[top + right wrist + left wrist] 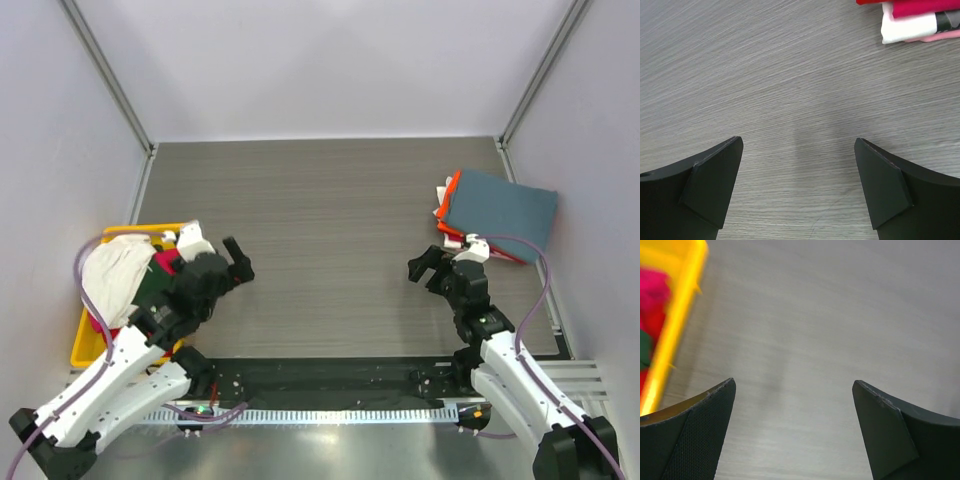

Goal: Fold and stack the t-shirts
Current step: Grab the tshirt from the pile

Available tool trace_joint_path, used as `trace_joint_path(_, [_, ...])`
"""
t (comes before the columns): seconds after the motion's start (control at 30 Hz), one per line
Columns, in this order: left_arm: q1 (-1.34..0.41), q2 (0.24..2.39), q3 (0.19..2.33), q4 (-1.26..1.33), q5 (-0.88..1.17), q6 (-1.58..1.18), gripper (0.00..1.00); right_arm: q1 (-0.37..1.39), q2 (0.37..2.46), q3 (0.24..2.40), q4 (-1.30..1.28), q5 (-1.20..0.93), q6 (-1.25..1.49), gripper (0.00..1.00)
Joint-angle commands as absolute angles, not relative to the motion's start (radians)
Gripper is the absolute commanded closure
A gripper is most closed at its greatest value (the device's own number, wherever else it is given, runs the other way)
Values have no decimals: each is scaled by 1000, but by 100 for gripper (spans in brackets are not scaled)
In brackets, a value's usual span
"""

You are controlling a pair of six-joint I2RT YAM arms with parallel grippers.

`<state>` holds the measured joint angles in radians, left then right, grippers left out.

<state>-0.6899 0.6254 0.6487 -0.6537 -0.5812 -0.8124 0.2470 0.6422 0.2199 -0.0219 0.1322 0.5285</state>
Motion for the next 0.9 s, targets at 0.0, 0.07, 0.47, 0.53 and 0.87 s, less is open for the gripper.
trace_joint_path(0.0, [-620, 807, 918, -892, -778, -813, 0, 252, 635, 259, 32, 138, 538, 0])
trace_joint_path(0.07, [-451, 944, 1029, -972, -698, -732, 0, 250, 631, 258, 32, 134, 538, 0])
trace_joint_path(0.47, [36, 1207, 1144, -983, -658, -647, 7, 250, 609, 250, 29, 127, 540, 1])
trace_joint_path(0.53, [108, 1241, 1147, -979, -666, -664, 9, 252, 606, 249, 28, 127, 538, 1])
trace_joint_path(0.87, [408, 1315, 996, -836, -516, -787, 19, 250, 574, 242, 18, 120, 538, 2])
